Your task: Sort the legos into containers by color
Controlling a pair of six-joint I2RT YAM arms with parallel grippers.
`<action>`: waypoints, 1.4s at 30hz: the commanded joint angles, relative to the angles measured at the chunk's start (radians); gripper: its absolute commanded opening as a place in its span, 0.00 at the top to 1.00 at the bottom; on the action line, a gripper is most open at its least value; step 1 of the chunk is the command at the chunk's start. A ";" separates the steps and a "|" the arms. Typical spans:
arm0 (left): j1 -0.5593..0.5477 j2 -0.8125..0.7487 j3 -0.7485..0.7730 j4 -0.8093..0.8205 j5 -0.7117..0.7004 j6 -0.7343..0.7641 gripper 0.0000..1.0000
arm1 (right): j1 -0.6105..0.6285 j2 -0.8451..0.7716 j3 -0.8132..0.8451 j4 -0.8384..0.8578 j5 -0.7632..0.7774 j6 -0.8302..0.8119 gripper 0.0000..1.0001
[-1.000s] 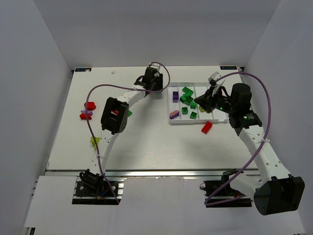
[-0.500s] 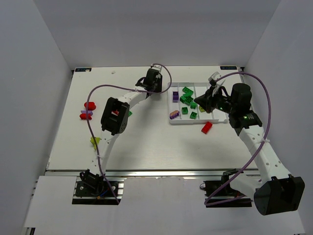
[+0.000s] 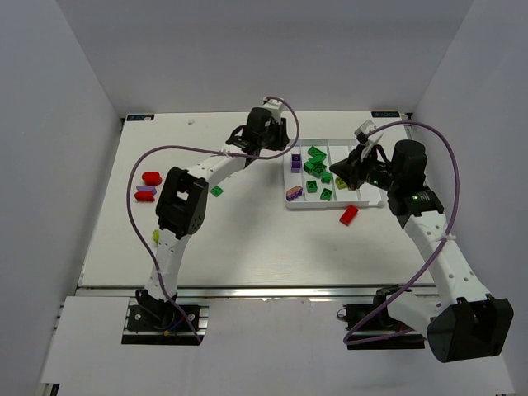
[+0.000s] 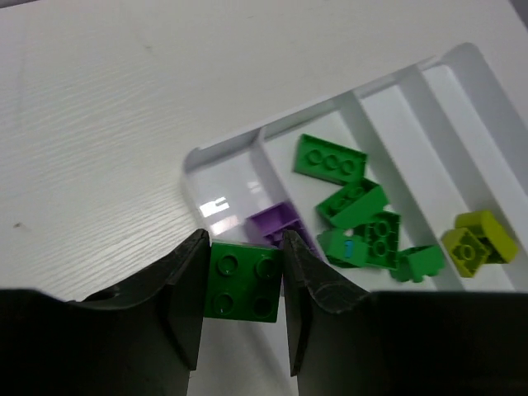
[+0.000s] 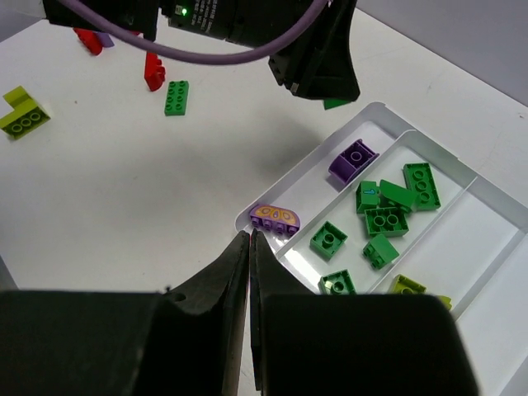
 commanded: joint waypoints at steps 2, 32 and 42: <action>-0.061 0.000 0.057 0.020 0.063 -0.002 0.96 | -0.017 -0.028 -0.001 0.042 -0.030 0.013 0.92; -0.127 0.005 0.200 -0.040 -0.030 -0.034 0.68 | -0.049 -0.026 -0.004 0.034 -0.126 -0.021 0.79; 0.025 -0.566 -0.533 -0.017 -0.007 -0.259 0.50 | -0.055 0.027 -0.041 0.017 -0.453 -0.121 0.11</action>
